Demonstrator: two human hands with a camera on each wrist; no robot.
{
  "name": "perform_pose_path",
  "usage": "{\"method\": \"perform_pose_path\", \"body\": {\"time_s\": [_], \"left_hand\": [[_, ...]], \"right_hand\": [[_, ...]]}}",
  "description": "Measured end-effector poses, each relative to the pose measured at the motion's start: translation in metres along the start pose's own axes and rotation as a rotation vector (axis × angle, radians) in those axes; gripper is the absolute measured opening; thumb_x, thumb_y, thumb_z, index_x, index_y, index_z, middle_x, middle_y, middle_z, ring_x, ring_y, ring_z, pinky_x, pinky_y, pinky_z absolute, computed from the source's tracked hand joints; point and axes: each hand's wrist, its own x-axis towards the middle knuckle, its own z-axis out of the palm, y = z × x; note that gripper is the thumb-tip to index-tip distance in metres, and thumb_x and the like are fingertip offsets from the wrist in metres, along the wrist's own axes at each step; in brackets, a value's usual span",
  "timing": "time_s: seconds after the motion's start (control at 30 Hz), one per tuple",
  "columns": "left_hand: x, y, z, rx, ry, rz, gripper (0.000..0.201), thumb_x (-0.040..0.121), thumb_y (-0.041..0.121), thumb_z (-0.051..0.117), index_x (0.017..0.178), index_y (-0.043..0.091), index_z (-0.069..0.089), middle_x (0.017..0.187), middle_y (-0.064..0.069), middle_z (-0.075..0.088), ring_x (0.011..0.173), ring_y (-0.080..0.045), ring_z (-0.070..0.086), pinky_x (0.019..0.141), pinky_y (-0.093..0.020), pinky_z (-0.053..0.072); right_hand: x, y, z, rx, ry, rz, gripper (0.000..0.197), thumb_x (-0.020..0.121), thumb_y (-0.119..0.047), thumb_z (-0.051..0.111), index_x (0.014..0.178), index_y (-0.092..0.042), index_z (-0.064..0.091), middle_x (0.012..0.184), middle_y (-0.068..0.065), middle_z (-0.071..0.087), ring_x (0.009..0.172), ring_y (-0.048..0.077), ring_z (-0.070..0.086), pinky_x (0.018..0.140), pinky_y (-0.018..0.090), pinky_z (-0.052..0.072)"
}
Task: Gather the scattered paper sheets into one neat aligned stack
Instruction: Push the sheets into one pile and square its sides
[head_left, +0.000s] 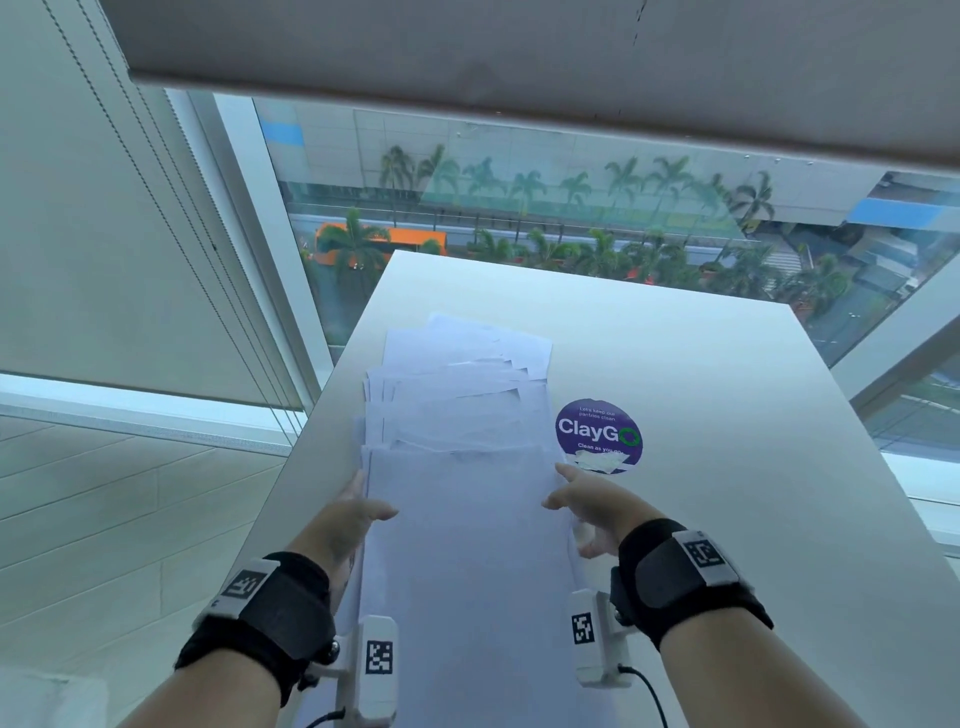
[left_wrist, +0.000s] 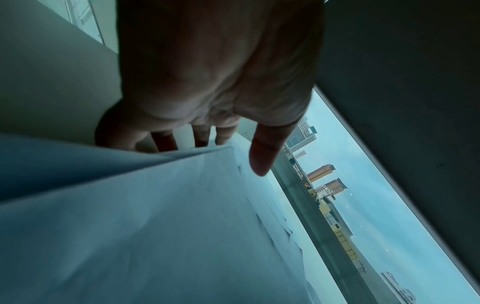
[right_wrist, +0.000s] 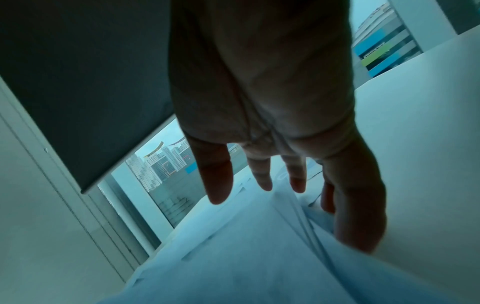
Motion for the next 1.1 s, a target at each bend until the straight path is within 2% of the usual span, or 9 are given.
{"method": "perform_pose_path", "body": {"time_s": [0.23, 0.37, 0.43, 0.53, 0.7, 0.8, 0.9, 1.03, 1.1], "left_hand": [[0.002, -0.022, -0.011, 0.043, 0.151, -0.146, 0.061, 0.086, 0.015, 0.056, 0.142, 0.020, 0.033, 0.155, -0.009, 0.015, 0.138, -0.032, 0.025, 0.101, -0.051, 0.035], [-0.001, -0.022, 0.000, 0.116, 0.020, -0.169, 0.080, 0.083, 0.013, 0.053, 0.148, 0.036, 0.012, 0.159, -0.006, 0.006, 0.141, -0.035, 0.020, 0.110, -0.056, 0.024], [-0.007, -0.015, 0.001, 0.107, -0.030, -0.168, 0.080, 0.086, 0.013, 0.051, 0.148, 0.039, 0.008, 0.160, -0.003, 0.006, 0.142, -0.034, 0.017, 0.108, -0.056, 0.023], [-0.005, -0.017, -0.005, 0.092, 0.015, -0.125, 0.077, 0.088, 0.014, 0.051, 0.150, 0.033, 0.009, 0.160, -0.004, 0.011, 0.142, -0.030, 0.018, 0.109, -0.052, 0.022], [0.002, -0.031, -0.008, 0.128, 0.144, -0.090, 0.068, 0.079, 0.017, 0.059, 0.141, 0.008, 0.034, 0.151, -0.014, 0.029, 0.136, -0.033, 0.031, 0.110, -0.044, 0.029], [0.005, -0.032, -0.004, 0.105, 0.037, -0.107, 0.084, 0.063, 0.022, 0.061, 0.142, 0.020, 0.033, 0.150, -0.009, 0.034, 0.135, -0.031, 0.036, 0.107, -0.046, 0.035], [-0.008, -0.023, -0.004, 0.032, -0.017, -0.121, 0.067, 0.079, 0.016, 0.052, 0.140, 0.035, 0.033, 0.146, 0.000, 0.040, 0.118, -0.022, 0.045, 0.087, -0.036, 0.040], [-0.011, -0.025, -0.008, -0.024, 0.067, -0.096, 0.063, 0.089, 0.013, 0.049, 0.145, 0.031, 0.027, 0.153, -0.002, 0.026, 0.136, -0.029, 0.027, 0.103, -0.047, 0.030], [-0.007, -0.026, -0.008, -0.043, 0.140, -0.097, 0.059, 0.089, 0.011, 0.050, 0.144, 0.021, 0.031, 0.150, -0.006, 0.032, 0.133, -0.030, 0.030, 0.100, -0.042, 0.032]], "right_hand": [[0.005, 0.020, 0.007, -0.031, 0.106, 0.098, 0.041, 0.081, -0.018, 0.061, 0.119, -0.014, 0.046, 0.124, 0.006, 0.039, 0.108, 0.028, 0.043, 0.087, 0.039, 0.046], [0.038, 0.035, 0.012, -0.023, 0.012, 0.056, 0.078, 0.056, -0.018, 0.058, 0.122, -0.055, 0.037, 0.133, 0.005, 0.040, 0.113, 0.035, 0.051, 0.089, 0.059, 0.047], [0.031, 0.033, 0.009, -0.015, -0.006, 0.040, 0.086, 0.059, -0.016, 0.056, 0.123, -0.066, 0.027, 0.135, 0.005, 0.041, 0.107, 0.034, 0.054, 0.082, 0.054, 0.052], [-0.003, 0.023, 0.008, 0.029, 0.023, 0.060, 0.083, 0.067, -0.015, 0.054, 0.133, -0.056, 0.025, 0.134, 0.001, 0.037, 0.093, 0.027, 0.048, 0.065, 0.034, 0.051], [-0.005, 0.030, 0.014, 0.015, 0.104, 0.077, 0.035, 0.081, -0.016, 0.055, 0.113, -0.025, 0.043, 0.119, 0.003, 0.029, 0.091, 0.026, 0.043, 0.069, 0.033, 0.044], [-0.006, 0.029, 0.019, -0.016, 0.069, 0.057, 0.058, 0.069, -0.013, 0.056, 0.121, -0.038, 0.047, 0.131, -0.001, 0.033, 0.106, 0.027, 0.048, 0.081, 0.037, 0.052], [-0.006, 0.027, 0.012, -0.014, 0.037, 0.017, 0.076, 0.072, -0.009, 0.054, 0.134, -0.049, 0.036, 0.140, 0.002, 0.034, 0.118, 0.029, 0.042, 0.082, 0.039, 0.050], [-0.003, 0.023, 0.006, -0.007, 0.127, 0.032, 0.072, 0.081, -0.014, 0.054, 0.143, -0.037, 0.026, 0.144, 0.006, 0.027, 0.120, 0.031, 0.040, 0.084, 0.043, 0.046], [0.001, 0.020, 0.008, -0.042, 0.199, 0.043, 0.067, 0.083, -0.017, 0.053, 0.144, -0.021, 0.026, 0.144, 0.011, 0.023, 0.120, 0.033, 0.043, 0.091, 0.044, 0.043]]}}
